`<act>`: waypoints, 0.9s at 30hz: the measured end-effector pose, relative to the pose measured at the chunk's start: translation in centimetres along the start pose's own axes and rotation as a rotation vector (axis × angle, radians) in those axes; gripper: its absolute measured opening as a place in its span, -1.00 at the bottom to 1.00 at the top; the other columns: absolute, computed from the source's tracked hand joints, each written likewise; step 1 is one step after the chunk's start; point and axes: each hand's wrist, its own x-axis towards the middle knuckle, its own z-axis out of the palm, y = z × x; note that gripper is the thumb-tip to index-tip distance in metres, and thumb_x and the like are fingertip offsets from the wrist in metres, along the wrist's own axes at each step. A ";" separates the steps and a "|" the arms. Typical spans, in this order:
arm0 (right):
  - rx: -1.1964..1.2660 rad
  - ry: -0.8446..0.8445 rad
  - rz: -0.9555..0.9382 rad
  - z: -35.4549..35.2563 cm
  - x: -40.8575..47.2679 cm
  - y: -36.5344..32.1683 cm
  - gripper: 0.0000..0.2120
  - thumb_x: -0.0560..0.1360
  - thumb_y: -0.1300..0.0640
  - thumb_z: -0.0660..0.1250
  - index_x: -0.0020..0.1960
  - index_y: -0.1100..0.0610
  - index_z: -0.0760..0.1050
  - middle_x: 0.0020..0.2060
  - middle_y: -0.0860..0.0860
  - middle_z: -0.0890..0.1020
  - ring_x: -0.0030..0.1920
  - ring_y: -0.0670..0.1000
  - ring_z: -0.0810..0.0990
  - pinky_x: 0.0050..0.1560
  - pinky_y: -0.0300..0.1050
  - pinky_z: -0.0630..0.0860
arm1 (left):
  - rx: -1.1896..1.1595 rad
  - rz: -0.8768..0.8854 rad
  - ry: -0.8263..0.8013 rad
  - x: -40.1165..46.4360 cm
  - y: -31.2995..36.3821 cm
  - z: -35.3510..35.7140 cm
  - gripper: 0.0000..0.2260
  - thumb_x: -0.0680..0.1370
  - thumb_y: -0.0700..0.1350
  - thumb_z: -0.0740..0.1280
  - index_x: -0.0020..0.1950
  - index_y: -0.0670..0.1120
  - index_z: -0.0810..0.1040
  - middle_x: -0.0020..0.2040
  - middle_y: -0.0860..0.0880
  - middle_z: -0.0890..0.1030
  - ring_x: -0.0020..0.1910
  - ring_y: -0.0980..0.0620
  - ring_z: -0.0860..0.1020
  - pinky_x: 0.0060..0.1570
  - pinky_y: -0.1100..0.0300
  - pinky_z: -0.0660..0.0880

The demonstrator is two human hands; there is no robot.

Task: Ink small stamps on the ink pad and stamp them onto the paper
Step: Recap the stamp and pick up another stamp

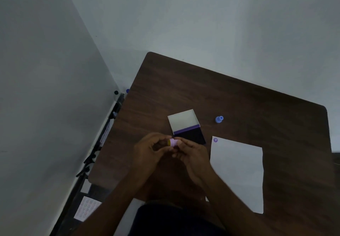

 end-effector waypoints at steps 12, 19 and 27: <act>-0.316 0.406 -0.218 -7.9 0.8 -3.4 -0.82 0.36 0.02 0.49 -0.05 -0.03 0.62 -0.18 -0.07 0.70 -0.19 -0.11 0.68 -0.15 -0.16 0.62 | 0.266 -0.051 -0.289 4.5 2.3 8.8 -0.69 0.49 -0.07 0.39 0.23 0.04 0.51 0.09 0.09 0.54 -0.02 0.27 0.48 -0.11 0.51 0.29; -0.556 0.517 -0.274 -12.8 3.0 -5.2 -0.93 0.45 0.01 0.41 -0.10 -0.02 0.60 -0.24 -0.13 0.67 -0.23 -0.19 0.62 -0.17 -0.25 0.55 | 0.393 -0.068 -0.324 7.9 3.5 14.6 -0.70 0.52 -0.08 0.35 0.26 -0.01 0.51 0.19 -0.03 0.58 0.08 0.17 0.47 0.07 0.31 0.26; -0.813 0.574 -0.164 -16.3 8.2 -7.0 -0.92 0.47 0.03 0.37 -0.13 0.03 0.55 -0.27 -0.08 0.57 -0.24 -0.16 0.52 -0.17 -0.24 0.40 | 0.476 -0.058 -0.289 11.3 4.4 17.5 -0.70 0.54 -0.11 0.32 0.28 -0.03 0.51 0.22 -0.04 0.56 0.16 0.07 0.50 0.06 0.33 0.23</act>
